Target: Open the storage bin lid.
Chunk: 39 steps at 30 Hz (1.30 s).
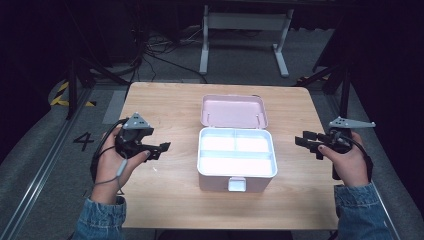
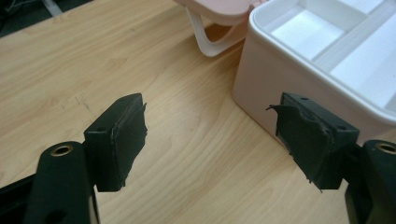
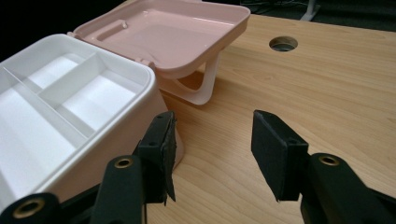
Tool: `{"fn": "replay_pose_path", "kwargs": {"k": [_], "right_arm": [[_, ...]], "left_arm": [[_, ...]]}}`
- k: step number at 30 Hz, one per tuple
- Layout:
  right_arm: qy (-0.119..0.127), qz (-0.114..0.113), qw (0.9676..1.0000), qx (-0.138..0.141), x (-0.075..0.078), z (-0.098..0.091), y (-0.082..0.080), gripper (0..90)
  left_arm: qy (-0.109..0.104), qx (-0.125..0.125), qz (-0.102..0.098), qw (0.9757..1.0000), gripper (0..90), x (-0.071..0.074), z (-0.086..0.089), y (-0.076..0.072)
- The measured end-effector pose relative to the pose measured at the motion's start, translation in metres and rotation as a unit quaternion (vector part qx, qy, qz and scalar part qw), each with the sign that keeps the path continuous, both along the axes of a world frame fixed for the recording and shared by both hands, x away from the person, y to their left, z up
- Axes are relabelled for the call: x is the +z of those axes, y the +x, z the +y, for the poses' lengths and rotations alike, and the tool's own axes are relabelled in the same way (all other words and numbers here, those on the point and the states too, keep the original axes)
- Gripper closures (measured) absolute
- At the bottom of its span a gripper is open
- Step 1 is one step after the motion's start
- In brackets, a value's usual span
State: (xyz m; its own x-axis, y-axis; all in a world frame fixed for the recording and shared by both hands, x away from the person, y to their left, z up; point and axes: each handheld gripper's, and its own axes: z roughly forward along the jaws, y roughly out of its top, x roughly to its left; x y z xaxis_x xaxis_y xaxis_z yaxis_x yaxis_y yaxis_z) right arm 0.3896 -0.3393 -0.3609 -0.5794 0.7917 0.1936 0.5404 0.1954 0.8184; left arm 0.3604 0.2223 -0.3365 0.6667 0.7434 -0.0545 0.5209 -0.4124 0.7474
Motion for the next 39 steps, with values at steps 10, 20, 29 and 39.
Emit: {"fn": "replay_pose_path", "kwargs": {"k": [10,20,29,39], "right_arm": [[-0.024,0.016,0.9996,0.002,-0.008,-0.001,0.003,49.2],[-0.045,0.038,0.9983,-0.007,-0.021,-0.007,0.008,48.3],[-0.090,0.063,0.9939,-0.013,-0.035,-0.009,0.013,46.3],[-0.098,0.076,0.9922,-0.008,-0.041,-0.011,0.013,46.1]], "left_arm": [[0.031,0.038,0.054,0.9973,25.8,-0.032,0.025,0.004],[0.063,0.047,0.088,0.9930,25.5,-0.057,0.033,0.008],[0.116,0.052,0.144,0.9813,24.7,-0.073,0.034,0.012],[0.126,0.044,0.149,0.9797,24.6,-0.076,0.031,0.013]]}}
